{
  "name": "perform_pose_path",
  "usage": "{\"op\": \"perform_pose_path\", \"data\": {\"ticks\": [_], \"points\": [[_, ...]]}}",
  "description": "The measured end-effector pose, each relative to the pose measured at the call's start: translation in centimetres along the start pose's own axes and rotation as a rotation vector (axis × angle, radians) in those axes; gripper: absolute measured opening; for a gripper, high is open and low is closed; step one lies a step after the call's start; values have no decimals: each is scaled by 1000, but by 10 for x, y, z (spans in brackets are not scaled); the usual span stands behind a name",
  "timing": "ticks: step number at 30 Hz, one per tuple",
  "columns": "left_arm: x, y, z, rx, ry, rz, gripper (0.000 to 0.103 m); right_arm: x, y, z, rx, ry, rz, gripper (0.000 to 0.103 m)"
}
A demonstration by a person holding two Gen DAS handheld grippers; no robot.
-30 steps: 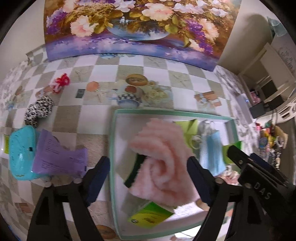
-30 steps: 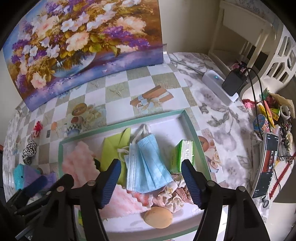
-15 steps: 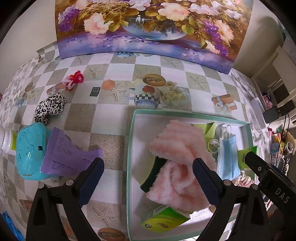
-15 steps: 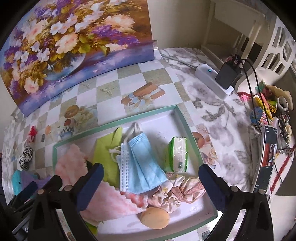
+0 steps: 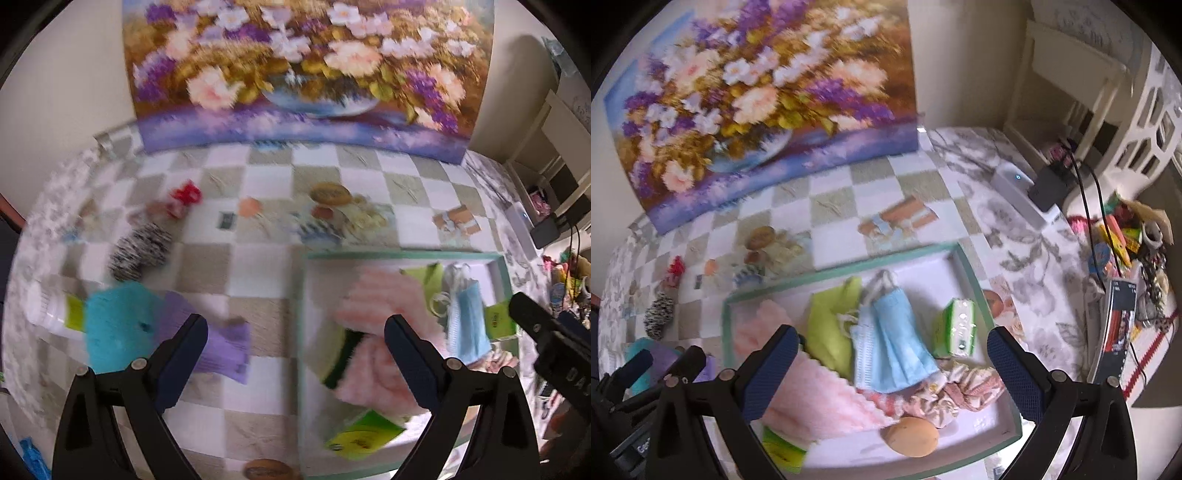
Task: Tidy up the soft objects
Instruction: 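Move both grippers from the tray toward the teal box and purple packet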
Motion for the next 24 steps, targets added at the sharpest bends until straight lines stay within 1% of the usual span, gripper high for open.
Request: {"op": "perform_pose_path", "data": {"ticks": [2,5,11,14,17,19,21,24], "points": [[-9,-4,9,4,-18,-25,97,-7,-2,6,-4,-22,-18,103],[-17,-8,21,-2,-23,-38,97,-15,-3,16,-15,-42,-38,103],[-22,-9,47,-36,-13,-28,97,-11,1,43,-55,-67,-21,103],[-27,-9,65,-64,-8,-30,97,-11,7,67,-102,-99,-16,103],[-35,-10,87,-90,-14,-44,97,-12,13,100,-153,-169,-6,103],[-36,-10,102,-110,-29,-45,97,-11,17,117,-175,-199,4,103],[-34,-6,121,-145,-43,-33,97,-9,22,136,-206,-218,16,103],[-33,0,148,-198,-32,-18,97,-7,28,161,-250,-236,28,103]]}}
Point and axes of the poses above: each gripper's, at about its wrist camera, not at the fingertips, and x roughly the way its jaws point, z to its left, y to its underside, the point moved 4 cm from there along x, roughly the way its jaws point, and after that the axes turned 1 degree about -x, right-handed, at the moved point
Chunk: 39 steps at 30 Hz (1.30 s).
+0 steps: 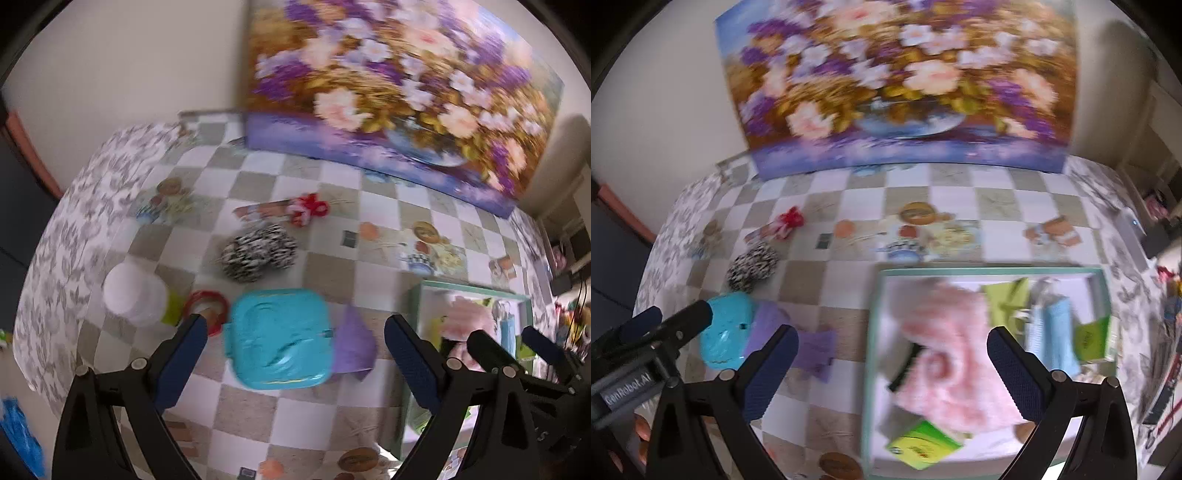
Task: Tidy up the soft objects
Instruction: 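Move both grippers from the tray toward the teal box and purple packet, then close the right gripper on the purple printed packet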
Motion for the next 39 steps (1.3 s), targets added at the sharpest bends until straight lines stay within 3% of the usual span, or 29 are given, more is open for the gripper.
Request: {"op": "perform_pose_path", "data": {"ticks": [11,19,24,29,38,39], "points": [[4,7,65,-200,0,13,97,37,23,60,-125,-89,93,103],[34,32,96,-305,-55,89,97,71,41,71,-190,-91,174,103],[47,43,114,-424,-33,121,97,84,46,72,-205,-108,187,103],[52,45,116,-463,-5,135,97,91,46,73,-230,-151,161,102],[57,46,115,-474,5,143,97,87,43,85,-327,-177,67,68],[57,46,115,-475,6,142,97,87,43,87,-336,-183,64,59]]}}
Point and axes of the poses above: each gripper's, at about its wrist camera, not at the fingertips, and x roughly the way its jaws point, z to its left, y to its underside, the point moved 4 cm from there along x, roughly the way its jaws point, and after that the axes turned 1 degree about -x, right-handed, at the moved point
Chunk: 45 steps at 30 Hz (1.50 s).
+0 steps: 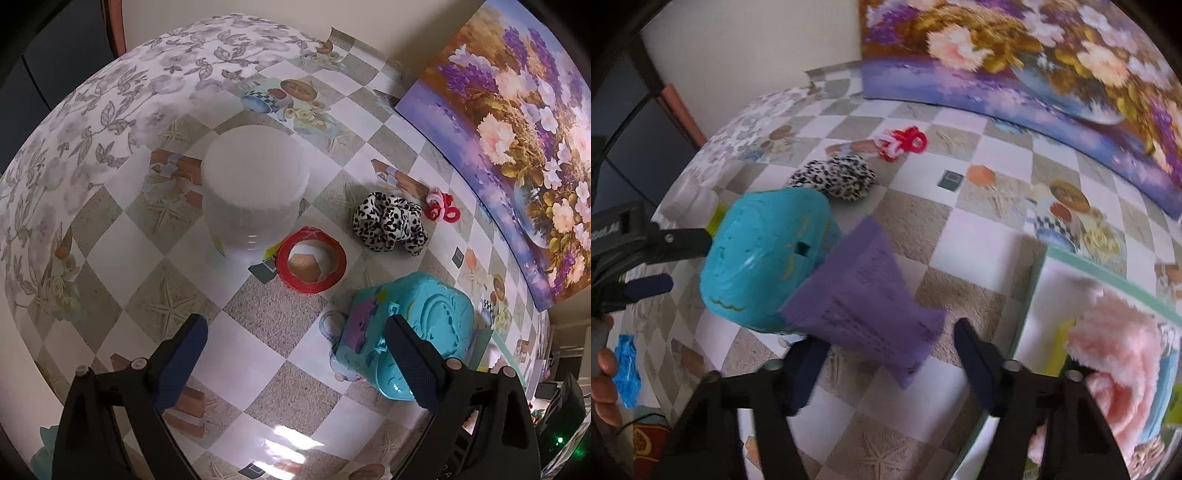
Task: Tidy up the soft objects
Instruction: 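Close the right gripper on the purple printed packet, then grasp the red tape ring with the left gripper while the right gripper holds the purple packet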
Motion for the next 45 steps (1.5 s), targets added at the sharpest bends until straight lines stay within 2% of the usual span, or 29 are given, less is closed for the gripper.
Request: {"op": "perform_pose_path", "data": {"ticks": [4,10,15,17,21,25,29,41,45], "points": [[0,0,0,-5,3,1,97,0,0,4,-25,-11,-8,47],[2,-3,4,-39,19,4,97,-2,0,10,-51,-13,-19,42],[5,-6,10,-71,-2,-21,96,-4,1,1,-21,-2,-11,42],[12,-6,13,-79,-19,-10,96,-7,0,-1,-16,0,-14,42],[28,-6,23,-151,2,12,96,-15,0,-1,-13,14,-17,42],[38,-8,28,-167,-36,0,95,-21,0,-3,-3,25,-21,41],[46,-11,31,-198,-25,-1,82,-27,-1,-5,0,35,-32,41],[50,-24,26,-219,-11,-72,71,-31,-1,-16,31,41,-33,41],[45,-25,20,-197,-39,-98,70,-33,-1,-18,37,39,-37,42]]}}
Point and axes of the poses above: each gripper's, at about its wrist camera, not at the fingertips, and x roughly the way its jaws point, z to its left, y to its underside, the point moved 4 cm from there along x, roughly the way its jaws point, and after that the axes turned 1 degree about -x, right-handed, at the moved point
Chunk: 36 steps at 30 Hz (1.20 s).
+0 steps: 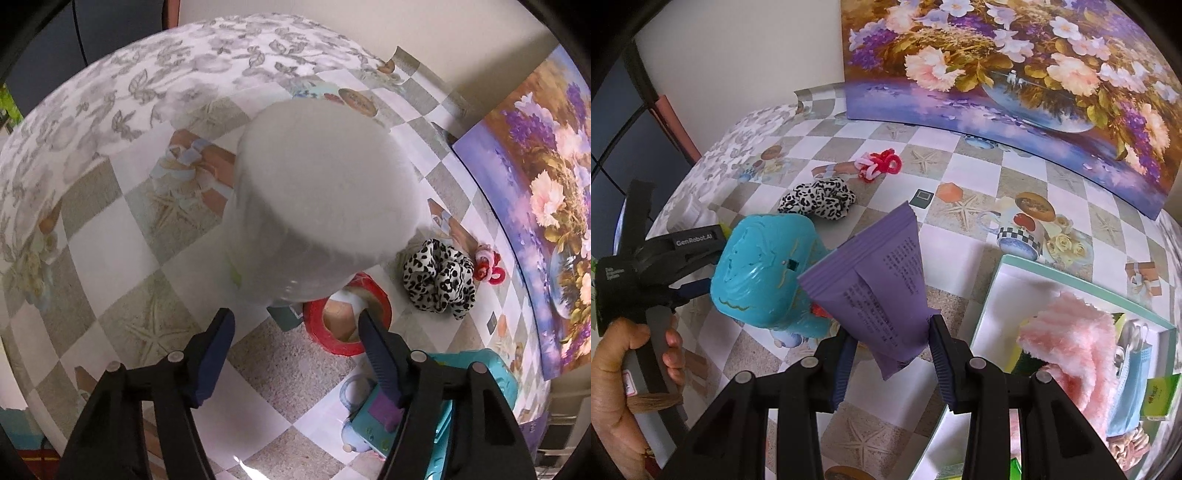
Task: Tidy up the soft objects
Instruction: 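Grasp the red tape ring with the left gripper while the right gripper holds the purple packet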
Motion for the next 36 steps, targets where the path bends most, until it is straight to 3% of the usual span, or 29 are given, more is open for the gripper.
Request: {"op": "perform_pose_path", "data": {"ticks": [2,5,12,20,22,24,27,36], "points": [[0,1,-1,-15,9,7,69,0,0,-1,0,-2,2,42],[3,4,4,-46,2,29,51,1,0,0,-3,0,6,41],[3,2,12,-56,40,24,51,3,2,-2,-1,-1,14,42],[6,5,-1,33,-55,-5,49,3,2,-4,6,-1,16,42],[6,5,-3,40,-58,-7,46,2,2,-4,6,-1,16,41],[7,6,-7,47,-36,-3,33,2,3,-4,7,-2,18,42],[5,11,-9,60,-15,-2,24,1,4,-4,12,-4,17,41],[-6,35,-5,117,-16,9,15,-16,14,-11,89,-2,7,41]]}}
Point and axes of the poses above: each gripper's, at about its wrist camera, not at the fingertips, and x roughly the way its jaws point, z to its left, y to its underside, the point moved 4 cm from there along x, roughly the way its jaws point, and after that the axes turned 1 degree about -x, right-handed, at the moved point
